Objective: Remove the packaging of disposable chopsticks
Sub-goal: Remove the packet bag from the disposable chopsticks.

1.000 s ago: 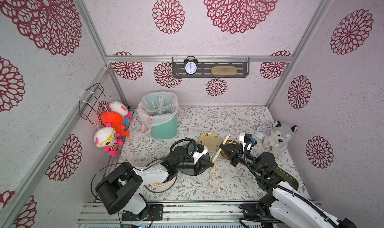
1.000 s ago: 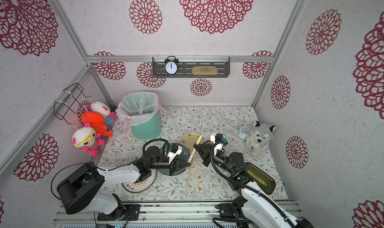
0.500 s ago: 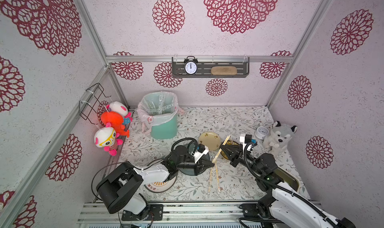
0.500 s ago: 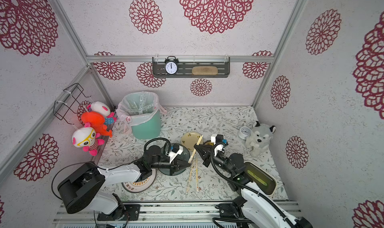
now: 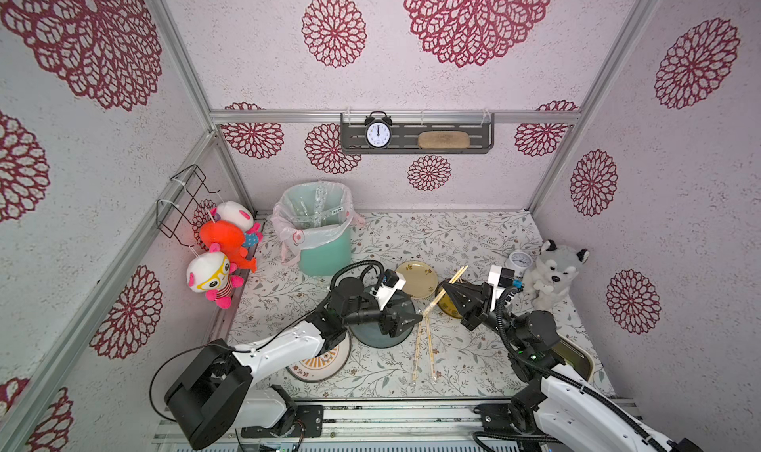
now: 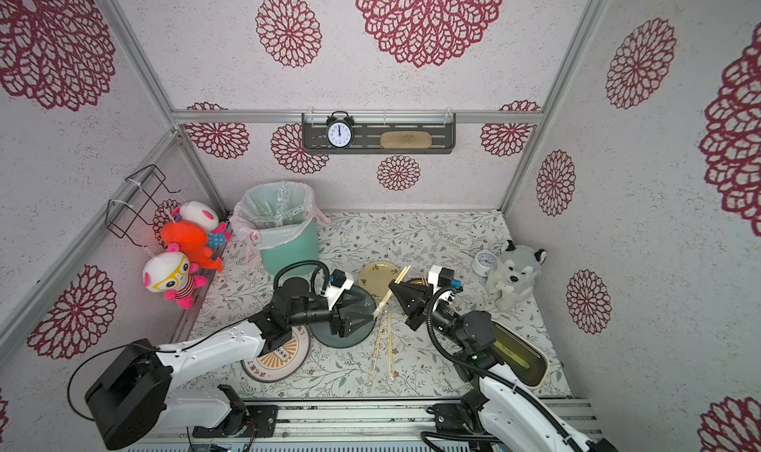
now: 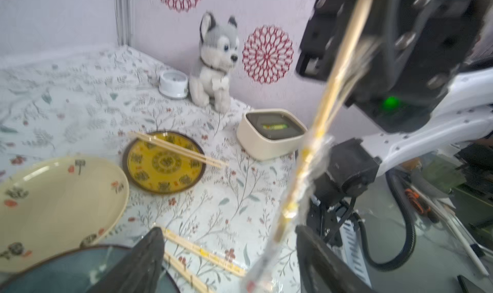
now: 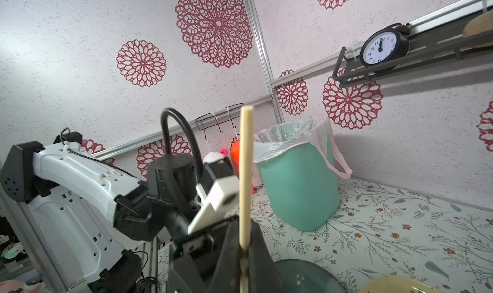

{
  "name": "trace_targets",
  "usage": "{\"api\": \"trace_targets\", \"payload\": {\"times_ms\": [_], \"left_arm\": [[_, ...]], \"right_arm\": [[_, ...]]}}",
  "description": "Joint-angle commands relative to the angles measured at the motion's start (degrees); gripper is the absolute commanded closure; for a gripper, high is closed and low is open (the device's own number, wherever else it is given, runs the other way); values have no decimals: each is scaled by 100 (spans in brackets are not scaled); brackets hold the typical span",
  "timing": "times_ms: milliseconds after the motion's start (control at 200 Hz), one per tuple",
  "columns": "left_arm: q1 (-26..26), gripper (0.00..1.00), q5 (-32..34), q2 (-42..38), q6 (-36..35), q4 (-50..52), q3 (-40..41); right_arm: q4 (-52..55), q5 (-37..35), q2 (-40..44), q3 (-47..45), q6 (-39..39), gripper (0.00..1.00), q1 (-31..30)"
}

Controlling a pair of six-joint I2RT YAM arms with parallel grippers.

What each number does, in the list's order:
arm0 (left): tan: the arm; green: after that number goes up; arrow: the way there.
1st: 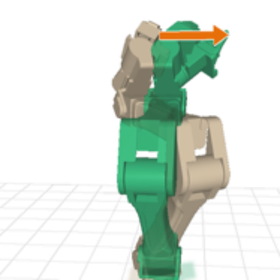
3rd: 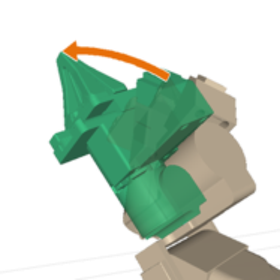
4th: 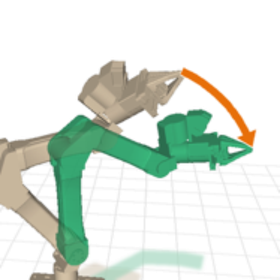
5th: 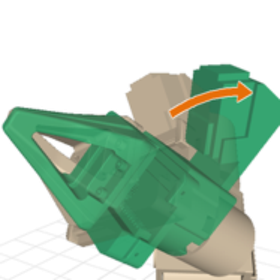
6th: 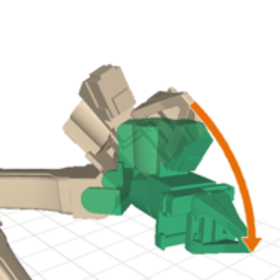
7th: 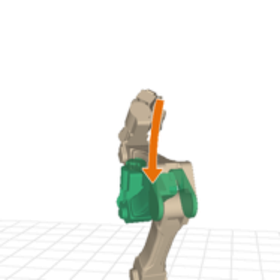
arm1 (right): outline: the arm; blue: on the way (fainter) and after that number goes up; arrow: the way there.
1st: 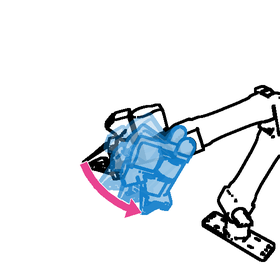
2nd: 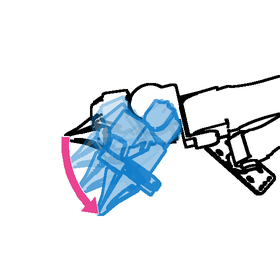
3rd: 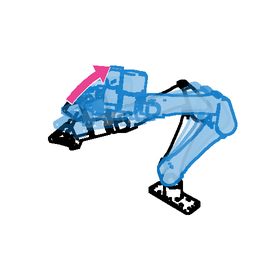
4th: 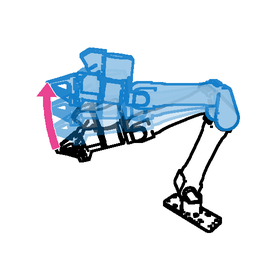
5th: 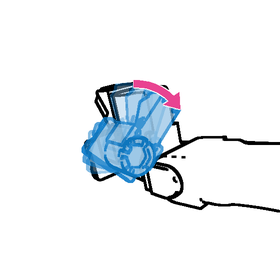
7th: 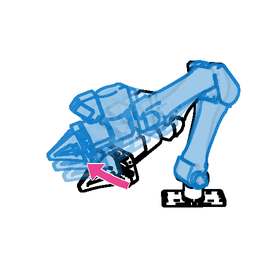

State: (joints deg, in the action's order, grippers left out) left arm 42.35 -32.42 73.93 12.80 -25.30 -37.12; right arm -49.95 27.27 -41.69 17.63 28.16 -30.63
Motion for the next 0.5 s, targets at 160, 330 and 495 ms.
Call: {"api": "trace_targets", "payload": {"times_ms": [160, 330, 495], "left_arm": [[91, 5, -273, 472, -380, 845, -1279], [294, 13, -695, 890, -506, 853, -1473], [371, 23, -813, 1124, -470, 785, -1572]], "right_arm": [[-480, 66, 199, -139, 111, 100, 5], [-420, -75, 343, -203, 67, 100, -4], [-436, -7, 276, -164, 69, 100, -4]]}}
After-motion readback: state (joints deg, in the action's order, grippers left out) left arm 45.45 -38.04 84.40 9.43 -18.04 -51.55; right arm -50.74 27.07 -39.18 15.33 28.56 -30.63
